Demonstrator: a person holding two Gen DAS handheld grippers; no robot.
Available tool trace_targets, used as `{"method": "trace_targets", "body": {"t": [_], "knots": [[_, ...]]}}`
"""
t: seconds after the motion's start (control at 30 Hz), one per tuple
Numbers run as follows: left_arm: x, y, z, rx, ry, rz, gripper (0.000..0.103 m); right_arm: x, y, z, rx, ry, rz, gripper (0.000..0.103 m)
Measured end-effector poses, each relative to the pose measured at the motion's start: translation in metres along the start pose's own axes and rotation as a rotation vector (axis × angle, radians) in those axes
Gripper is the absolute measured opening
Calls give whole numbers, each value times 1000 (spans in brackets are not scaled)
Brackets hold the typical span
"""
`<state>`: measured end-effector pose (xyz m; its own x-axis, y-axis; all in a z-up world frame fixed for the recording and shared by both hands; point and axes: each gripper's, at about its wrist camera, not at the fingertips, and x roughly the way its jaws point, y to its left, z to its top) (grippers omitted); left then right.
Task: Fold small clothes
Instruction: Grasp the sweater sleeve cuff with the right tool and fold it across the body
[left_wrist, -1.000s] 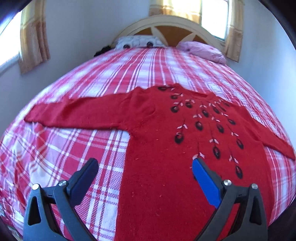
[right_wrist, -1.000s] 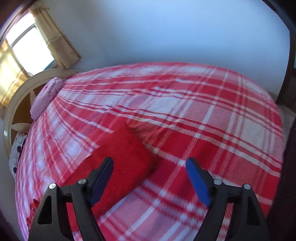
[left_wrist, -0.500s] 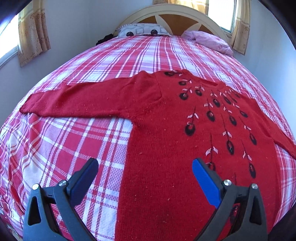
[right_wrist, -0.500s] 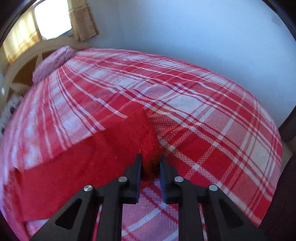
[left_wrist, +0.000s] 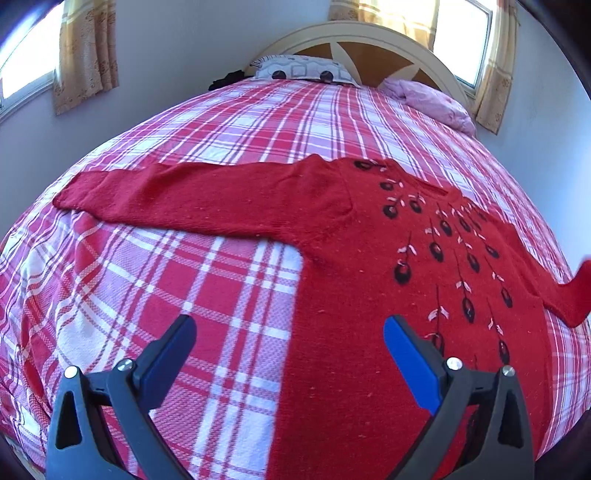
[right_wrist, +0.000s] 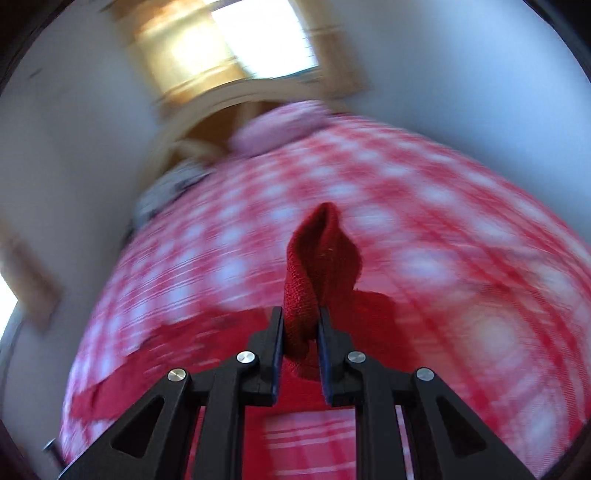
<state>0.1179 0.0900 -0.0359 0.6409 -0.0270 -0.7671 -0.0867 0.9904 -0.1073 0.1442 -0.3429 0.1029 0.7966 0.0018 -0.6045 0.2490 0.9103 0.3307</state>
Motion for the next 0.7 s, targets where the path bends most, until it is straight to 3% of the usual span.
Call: {"method": "trace_targets", "body": {"t": [0.13,0.23,0.33,0.47,0.57,0.63,0.7], "knots": [[-6,17,0,-20,-23,25,103,45,132,-24,-145,81,233,17],[-11,36,0,-38,-47,69,103,90,207,-60,-210,151,327,17],[-12,57,-1,-77,-48,103,103,144,257,-111,-232,268,392,17],[-10,82,-7,-107,-35,136,103,201,288,-167,-280,345,406,20],[-5,94,-8,-122,-23,161,103,231,302,-201,-340,447,360,23],[0,101,-9,-141,-8,159,103,235,296,-199,-324,505,404,23],[5,104,-10,-145,1,153,103,219,290,-185,-276,478,498,23]]}}
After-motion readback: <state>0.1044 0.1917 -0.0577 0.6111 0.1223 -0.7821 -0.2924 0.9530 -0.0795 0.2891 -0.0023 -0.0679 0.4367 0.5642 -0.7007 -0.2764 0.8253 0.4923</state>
